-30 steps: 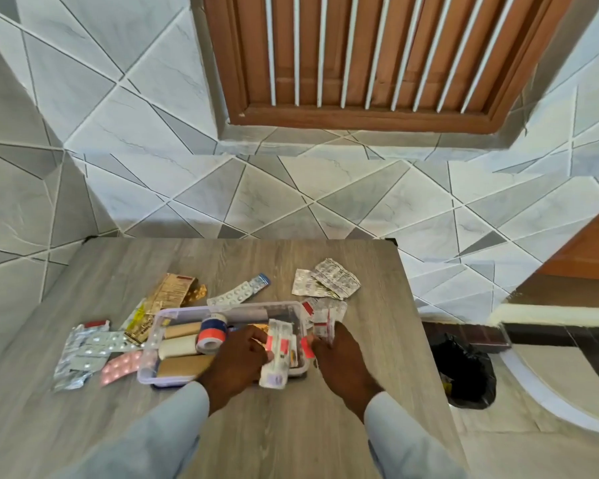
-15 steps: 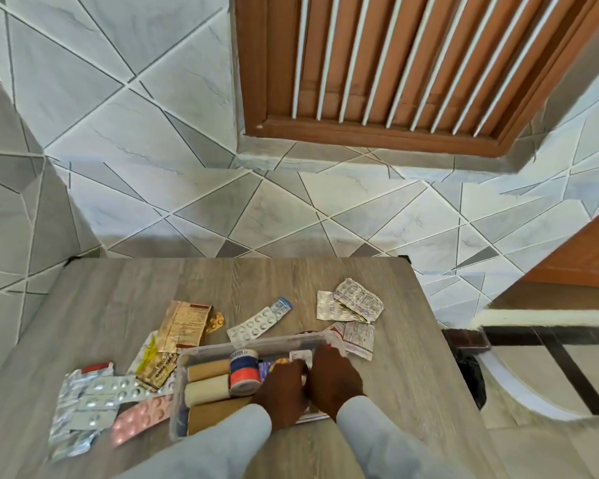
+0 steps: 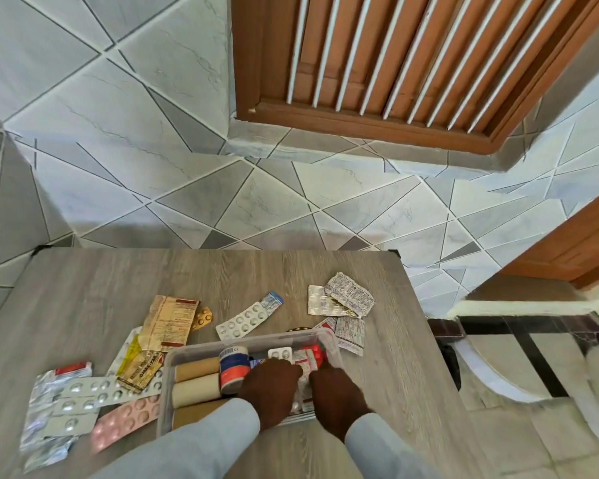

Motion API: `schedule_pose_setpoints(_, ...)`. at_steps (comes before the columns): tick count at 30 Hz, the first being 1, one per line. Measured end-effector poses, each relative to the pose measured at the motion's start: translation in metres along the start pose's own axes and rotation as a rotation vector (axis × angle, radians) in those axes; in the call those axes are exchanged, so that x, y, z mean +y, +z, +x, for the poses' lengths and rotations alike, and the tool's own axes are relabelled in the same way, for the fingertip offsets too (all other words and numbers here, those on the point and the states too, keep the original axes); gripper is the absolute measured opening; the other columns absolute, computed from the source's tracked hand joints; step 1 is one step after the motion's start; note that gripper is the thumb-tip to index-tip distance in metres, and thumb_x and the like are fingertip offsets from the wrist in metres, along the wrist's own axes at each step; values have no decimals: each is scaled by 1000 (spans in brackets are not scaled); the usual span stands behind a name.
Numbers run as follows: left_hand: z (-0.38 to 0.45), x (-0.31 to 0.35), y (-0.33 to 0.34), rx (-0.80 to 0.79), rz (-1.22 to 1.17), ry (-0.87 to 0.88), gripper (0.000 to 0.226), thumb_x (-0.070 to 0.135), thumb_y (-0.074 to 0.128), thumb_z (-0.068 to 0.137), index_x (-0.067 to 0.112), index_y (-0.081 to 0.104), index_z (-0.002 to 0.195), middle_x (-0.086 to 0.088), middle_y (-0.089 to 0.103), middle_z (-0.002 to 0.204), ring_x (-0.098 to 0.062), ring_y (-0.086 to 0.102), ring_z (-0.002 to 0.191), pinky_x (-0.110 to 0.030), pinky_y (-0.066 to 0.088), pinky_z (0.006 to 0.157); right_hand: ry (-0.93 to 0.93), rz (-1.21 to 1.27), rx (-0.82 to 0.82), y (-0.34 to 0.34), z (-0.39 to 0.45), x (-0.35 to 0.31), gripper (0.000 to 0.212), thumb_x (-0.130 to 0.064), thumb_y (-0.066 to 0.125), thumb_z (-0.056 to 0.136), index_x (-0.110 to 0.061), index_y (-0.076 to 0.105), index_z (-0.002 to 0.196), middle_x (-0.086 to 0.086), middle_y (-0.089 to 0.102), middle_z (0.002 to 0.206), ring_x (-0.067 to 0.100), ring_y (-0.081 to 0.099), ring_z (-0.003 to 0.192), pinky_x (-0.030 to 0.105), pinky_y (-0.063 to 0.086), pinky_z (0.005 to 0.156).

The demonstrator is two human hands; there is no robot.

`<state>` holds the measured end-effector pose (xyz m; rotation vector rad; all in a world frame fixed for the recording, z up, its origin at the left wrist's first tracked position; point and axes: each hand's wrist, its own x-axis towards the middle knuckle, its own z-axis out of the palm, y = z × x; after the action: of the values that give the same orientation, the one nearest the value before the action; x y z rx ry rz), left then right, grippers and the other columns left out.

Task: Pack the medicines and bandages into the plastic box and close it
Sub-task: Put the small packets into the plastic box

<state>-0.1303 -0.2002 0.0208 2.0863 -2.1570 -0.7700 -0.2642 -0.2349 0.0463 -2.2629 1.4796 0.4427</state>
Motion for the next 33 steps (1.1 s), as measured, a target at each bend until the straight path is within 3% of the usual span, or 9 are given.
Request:
schedule_pose_setpoints(3,9,2,-5,70,-7,-56,33,17,47,88,23,56,120,-3,59,125,-24,55,118,-37,45,99,-87,-18,-42,-2,7,7,32,-8,37,93,-7,57,118,17,56,126,36,53,117,40,45,94)
schedule_pose_setpoints(6,19,5,-15,186,-29,-88,25,22,43,91,24,61,110,-1,64,115,-22,59,109,-36,47,94,-201,76,69,-14,24,21,29,-19,42,93,-15,61,115,10,63,119,30,58,112,36,46,93)
schedule_pose_setpoints(11,63,13,-36,350,-147,-181,19,32,44,90,27,61,97,3,66,100,-19,60,97,-34,47,85,-70,376,254,-50,72,93,31,-29,47,93,-14,60,117,9,63,120,26,55,112,30,40,91)
schedule_pose_setpoints(14,103,21,-39,305,-285,-265,20,29,54,86,26,58,106,1,65,106,-19,60,101,-29,44,87,65,421,261,-56,110,142,46,-34,58,90,-10,50,128,14,56,127,31,50,120,34,38,99)
schedule_pose_setpoints(20,171,37,-35,105,-421,-492,56,32,65,78,21,43,129,-11,50,130,-30,54,114,-38,46,96,208,494,194,-61,157,168,72,-53,68,77,-10,42,129,19,47,126,41,46,119,46,45,94)
schedule_pose_setpoints(25,197,39,-22,159,-542,-658,63,29,69,74,19,43,131,-15,49,133,-35,53,117,-42,47,97,154,472,167,-58,172,156,75,-51,76,70,-11,44,124,14,44,125,37,43,120,47,46,91)
schedule_pose_setpoints(29,202,40,-18,281,-842,-735,69,21,75,74,17,40,133,-11,50,129,-31,54,112,-38,50,92,143,540,103,-53,180,151,76,-42,82,65,-14,45,126,12,47,125,34,45,119,43,46,92)
schedule_pose_setpoints(31,200,39,-16,279,-969,-748,65,20,79,70,16,47,126,-5,53,116,-25,56,102,-34,50,89,140,560,104,-52,179,151,75,-39,83,63,-16,46,124,11,46,123,33,45,117,43,47,91)
schedule_pose_setpoints(33,199,37,-13,270,-1044,-718,41,23,80,62,13,64,98,-7,68,104,-25,66,89,-41,56,84,137,593,120,-52,176,152,70,-35,83,64,-18,47,121,10,46,120,32,45,116,42,47,90)
